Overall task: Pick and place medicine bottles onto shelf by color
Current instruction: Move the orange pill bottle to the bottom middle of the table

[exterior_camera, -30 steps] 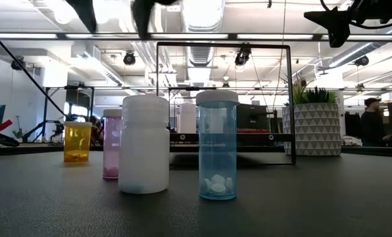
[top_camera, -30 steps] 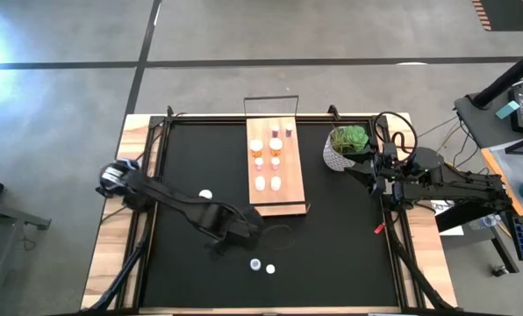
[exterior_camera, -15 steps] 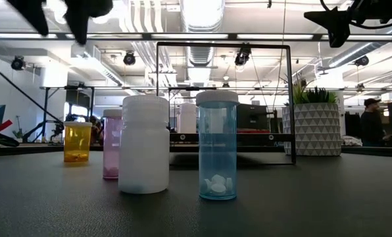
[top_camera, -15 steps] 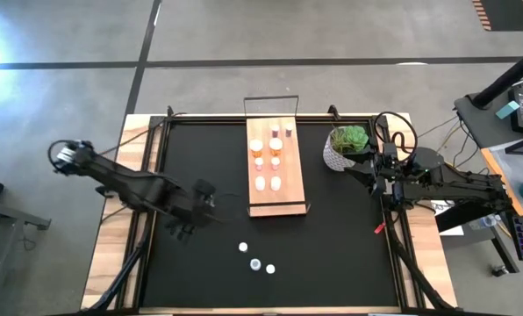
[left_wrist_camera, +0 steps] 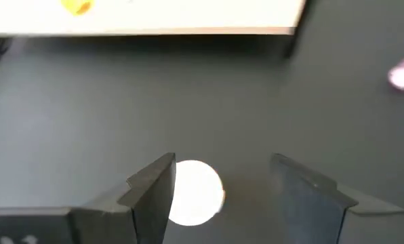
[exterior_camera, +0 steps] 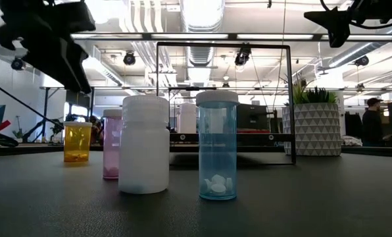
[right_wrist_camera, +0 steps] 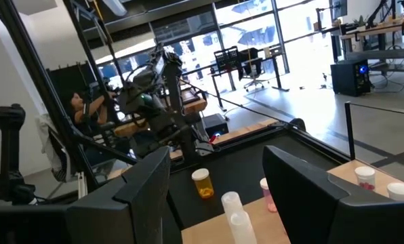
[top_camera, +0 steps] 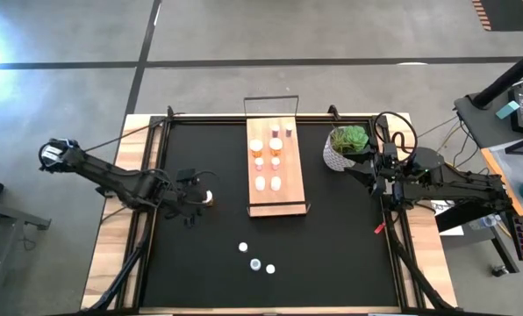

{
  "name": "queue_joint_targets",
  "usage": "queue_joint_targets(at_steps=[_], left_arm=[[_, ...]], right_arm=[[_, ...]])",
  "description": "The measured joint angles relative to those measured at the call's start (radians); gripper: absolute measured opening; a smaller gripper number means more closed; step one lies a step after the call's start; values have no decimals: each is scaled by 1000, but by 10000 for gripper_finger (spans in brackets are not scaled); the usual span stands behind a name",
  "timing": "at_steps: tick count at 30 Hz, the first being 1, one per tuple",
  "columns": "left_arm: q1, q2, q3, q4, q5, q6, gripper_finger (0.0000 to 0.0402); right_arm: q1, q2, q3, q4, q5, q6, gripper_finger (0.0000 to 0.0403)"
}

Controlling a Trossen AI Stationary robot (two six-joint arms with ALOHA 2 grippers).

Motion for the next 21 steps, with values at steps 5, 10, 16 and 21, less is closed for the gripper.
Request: queue_joint_targets(at_steps=[5,10,16,21], left_arm=[[17,-1,-30,8,-50,-116,222],[24,-18,-80,12,-55,-264,222],[25,-18,-99,17,-130,-382,234],[25,-18,-138,70,-185,-413,282]], right_arm=[[0,0,0,0,0,0,226],[0,0,0,0,0,0,226],[0,0,0,0,0,0,226],[0,0,0,0,0,0,226]])
